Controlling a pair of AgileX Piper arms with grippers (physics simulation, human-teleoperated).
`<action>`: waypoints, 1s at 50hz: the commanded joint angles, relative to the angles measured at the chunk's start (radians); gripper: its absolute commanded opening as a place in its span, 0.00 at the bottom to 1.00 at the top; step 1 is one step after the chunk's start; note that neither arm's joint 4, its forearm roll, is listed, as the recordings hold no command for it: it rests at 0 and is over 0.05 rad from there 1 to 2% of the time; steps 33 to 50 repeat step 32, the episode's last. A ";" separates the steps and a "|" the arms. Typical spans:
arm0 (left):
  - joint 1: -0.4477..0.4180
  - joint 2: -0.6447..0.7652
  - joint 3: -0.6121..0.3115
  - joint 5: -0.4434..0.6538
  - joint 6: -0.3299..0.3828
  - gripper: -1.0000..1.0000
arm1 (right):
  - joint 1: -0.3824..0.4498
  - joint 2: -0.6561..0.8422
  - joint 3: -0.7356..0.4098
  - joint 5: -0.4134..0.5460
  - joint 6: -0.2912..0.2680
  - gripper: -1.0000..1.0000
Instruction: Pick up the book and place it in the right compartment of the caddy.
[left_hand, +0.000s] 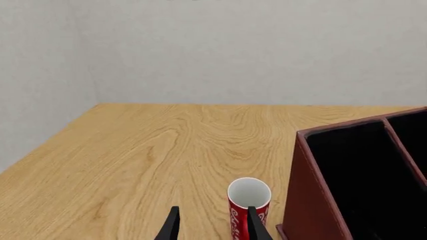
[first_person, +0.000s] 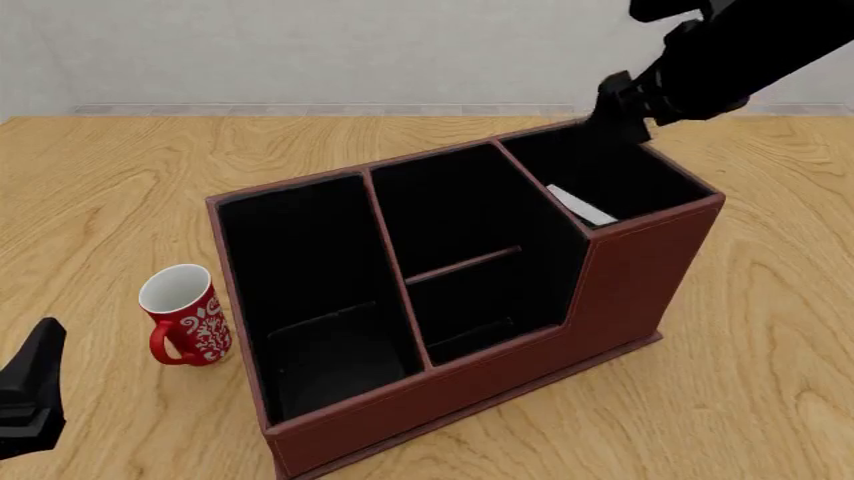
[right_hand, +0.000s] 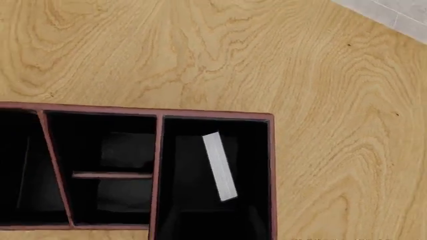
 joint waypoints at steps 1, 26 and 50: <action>-0.009 0.000 0.000 -0.005 -0.007 1.00 | 0.021 -0.080 -0.073 0.098 -0.020 1.00; -0.027 0.002 -0.022 -0.008 0.006 1.00 | 0.058 -0.332 -0.100 0.162 -0.150 1.00; -0.034 0.010 -0.029 -0.011 0.013 1.00 | 0.075 -0.386 -0.084 0.154 -0.146 1.00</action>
